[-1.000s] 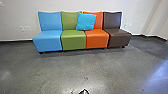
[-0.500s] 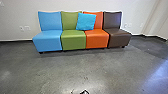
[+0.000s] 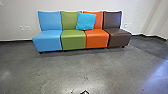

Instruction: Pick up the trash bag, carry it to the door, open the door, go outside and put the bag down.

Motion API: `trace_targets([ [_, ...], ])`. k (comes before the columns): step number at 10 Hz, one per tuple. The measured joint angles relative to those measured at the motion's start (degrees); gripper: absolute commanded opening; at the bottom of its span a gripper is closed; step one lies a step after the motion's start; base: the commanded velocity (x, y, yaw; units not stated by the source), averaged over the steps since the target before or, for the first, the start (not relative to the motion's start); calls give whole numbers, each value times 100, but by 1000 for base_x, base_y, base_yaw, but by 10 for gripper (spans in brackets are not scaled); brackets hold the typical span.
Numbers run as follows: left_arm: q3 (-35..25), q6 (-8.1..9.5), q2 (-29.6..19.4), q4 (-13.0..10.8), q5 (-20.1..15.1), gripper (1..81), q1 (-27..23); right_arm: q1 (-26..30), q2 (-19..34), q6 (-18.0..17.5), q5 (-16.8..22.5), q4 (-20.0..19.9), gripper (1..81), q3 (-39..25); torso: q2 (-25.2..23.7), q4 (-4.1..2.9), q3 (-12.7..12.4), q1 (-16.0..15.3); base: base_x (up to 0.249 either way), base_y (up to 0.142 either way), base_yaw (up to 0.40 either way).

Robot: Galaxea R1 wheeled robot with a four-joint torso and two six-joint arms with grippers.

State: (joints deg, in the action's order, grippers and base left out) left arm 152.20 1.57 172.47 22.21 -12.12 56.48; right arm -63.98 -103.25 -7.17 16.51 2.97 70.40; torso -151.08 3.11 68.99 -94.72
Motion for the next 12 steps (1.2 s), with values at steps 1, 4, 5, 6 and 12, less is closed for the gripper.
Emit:
trace_targets([
  [1,22,-1,-45,-68,-1,10,49,-2,-39,1,5,2,811,16,175,0,0,107,0,0,0],
  [4,163,-1,-221,-182,-188,10,187,-22,-190,1,-6,2,811,160,772,0,4,479,0,0,0],
  [5,161,0,-243,-188,-199,10,210,-51,-221,1,-13,0,811,162,984,0,6,610,0,0,0],
  [6,122,0,-277,-188,-213,10,208,-52,-210,1,-41,0,811,208,1189,0,9,739,0,0,0],
  [12,-970,11,-930,-68,-255,10,127,111,-232,0,-321,-41,811,349,2406,0,17,1504,0,0,0],
])
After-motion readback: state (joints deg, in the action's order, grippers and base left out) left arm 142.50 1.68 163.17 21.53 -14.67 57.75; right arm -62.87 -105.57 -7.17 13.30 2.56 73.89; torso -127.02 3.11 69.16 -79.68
